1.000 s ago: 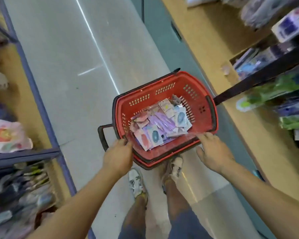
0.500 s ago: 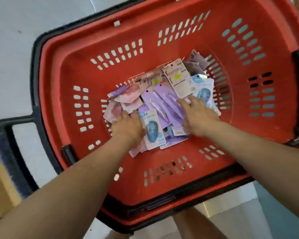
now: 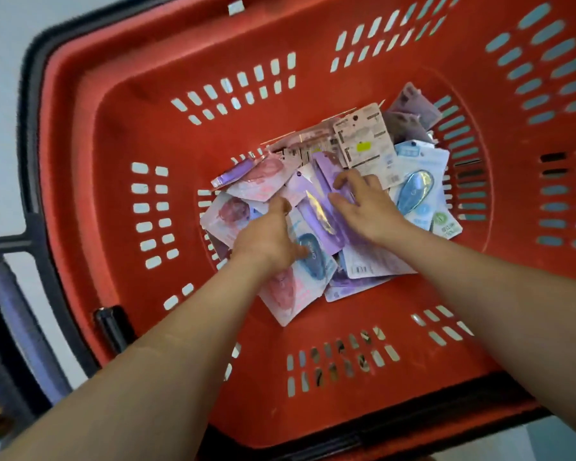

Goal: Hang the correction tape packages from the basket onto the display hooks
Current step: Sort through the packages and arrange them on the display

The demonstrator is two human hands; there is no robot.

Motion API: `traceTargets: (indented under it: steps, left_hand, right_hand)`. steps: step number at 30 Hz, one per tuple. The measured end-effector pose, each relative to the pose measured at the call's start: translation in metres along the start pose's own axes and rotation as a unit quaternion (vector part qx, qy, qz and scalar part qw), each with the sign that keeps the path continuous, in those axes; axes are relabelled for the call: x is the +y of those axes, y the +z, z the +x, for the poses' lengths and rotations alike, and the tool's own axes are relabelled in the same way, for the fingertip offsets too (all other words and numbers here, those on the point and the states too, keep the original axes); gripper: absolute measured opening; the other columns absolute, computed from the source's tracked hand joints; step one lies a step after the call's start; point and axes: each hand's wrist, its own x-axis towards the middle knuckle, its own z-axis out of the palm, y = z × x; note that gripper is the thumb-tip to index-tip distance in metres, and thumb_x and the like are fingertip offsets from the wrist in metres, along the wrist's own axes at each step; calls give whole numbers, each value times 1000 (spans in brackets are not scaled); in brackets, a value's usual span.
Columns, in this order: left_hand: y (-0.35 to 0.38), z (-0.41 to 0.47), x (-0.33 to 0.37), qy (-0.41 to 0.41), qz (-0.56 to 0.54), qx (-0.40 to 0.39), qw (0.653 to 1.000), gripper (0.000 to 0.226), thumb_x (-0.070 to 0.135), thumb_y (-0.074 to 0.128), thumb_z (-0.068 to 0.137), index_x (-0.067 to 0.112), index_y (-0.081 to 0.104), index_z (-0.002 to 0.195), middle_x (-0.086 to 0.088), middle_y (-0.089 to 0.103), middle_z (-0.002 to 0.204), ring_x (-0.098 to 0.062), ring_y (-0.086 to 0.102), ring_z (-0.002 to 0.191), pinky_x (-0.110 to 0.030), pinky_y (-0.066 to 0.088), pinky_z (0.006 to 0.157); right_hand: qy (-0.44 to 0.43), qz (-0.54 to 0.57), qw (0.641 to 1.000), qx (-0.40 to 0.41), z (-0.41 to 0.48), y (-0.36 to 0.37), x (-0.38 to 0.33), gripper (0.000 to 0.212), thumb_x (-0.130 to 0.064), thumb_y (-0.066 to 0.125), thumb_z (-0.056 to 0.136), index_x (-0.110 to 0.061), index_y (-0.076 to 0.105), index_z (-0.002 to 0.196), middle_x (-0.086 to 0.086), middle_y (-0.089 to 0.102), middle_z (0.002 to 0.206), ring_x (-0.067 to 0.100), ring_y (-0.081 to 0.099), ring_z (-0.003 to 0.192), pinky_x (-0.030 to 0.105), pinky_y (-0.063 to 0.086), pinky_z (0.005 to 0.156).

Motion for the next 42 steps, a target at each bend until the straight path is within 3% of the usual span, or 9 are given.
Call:
traceTargets:
  steps: [7,13,20,25,30,32,36,39,42]
  left_hand:
    - [-14,-10,-6,65,53,-60,995,78,35,82,74,32,33,135,-1,63,103,-32,60,101,-37,49,81]
    - [-27,-23,-19,8,34,-82,996,61,17,82,73,31,43,118,2,55,93,-24,58,93,-29,43,72]
    - [-58,-81,8,38,111,96,988,42,16,62,76,32,46,111,4,52,80,-28,49,75,-32,38,63]
    - [-99,-123,5,56,-90,181,978,53,13,87,59,36,54,94,3,62,62,-8,54,53,-32,46,51]
    - [-80,-107,6,-27,-536,150,831,48,10,84,49,26,67,91,1,70,83,-9,58,52,-21,43,39]
    - [-66,-96,9,-64,-671,110,731,43,6,78,54,20,66,93,-10,71,106,-17,70,67,-26,54,47]
    - [-44,-84,21,-73,-832,53,547,33,4,68,64,14,63,96,-8,69,104,-17,71,79,-36,61,77]
    - [-28,-81,32,-62,-861,9,504,33,6,67,69,11,63,102,-6,75,95,-17,72,82,-36,62,73]
    - [-20,-81,41,-70,-847,26,526,40,6,70,67,11,64,106,-6,75,93,-17,73,80,-37,62,72]
  right_hand:
    - [42,87,995,8,5,-8,-8,34,-4,43,94,-31,50,114,9,35,121,17,48,77,25,46,66]
    - [76,115,990,17,-5,-6,-6,103,-10,83,75,-37,20,151,8,39,141,25,51,112,41,47,99]
    - [128,26,991,-6,6,1,5,70,-33,87,71,-11,54,129,10,63,126,32,59,113,36,49,89]
    - [114,71,990,-47,2,8,1,74,-43,86,70,-9,58,130,5,65,118,24,62,106,37,51,90]
    - [107,115,986,56,-6,-17,0,33,-24,85,75,-12,65,98,7,68,92,25,63,84,30,44,66]
    - [116,134,980,91,-12,-31,1,40,-26,85,75,-11,64,106,7,67,99,24,63,89,28,44,69]
    - [71,305,939,142,-33,-68,-14,60,-24,85,76,-20,54,127,-4,65,115,8,66,94,24,58,75]
    - [11,412,903,121,-50,-75,-30,73,-27,85,76,-39,44,135,-18,52,135,-2,58,116,25,57,82]
    - [6,514,856,56,-61,-63,-31,78,-31,81,80,-53,38,141,-15,40,153,18,50,133,49,53,97]
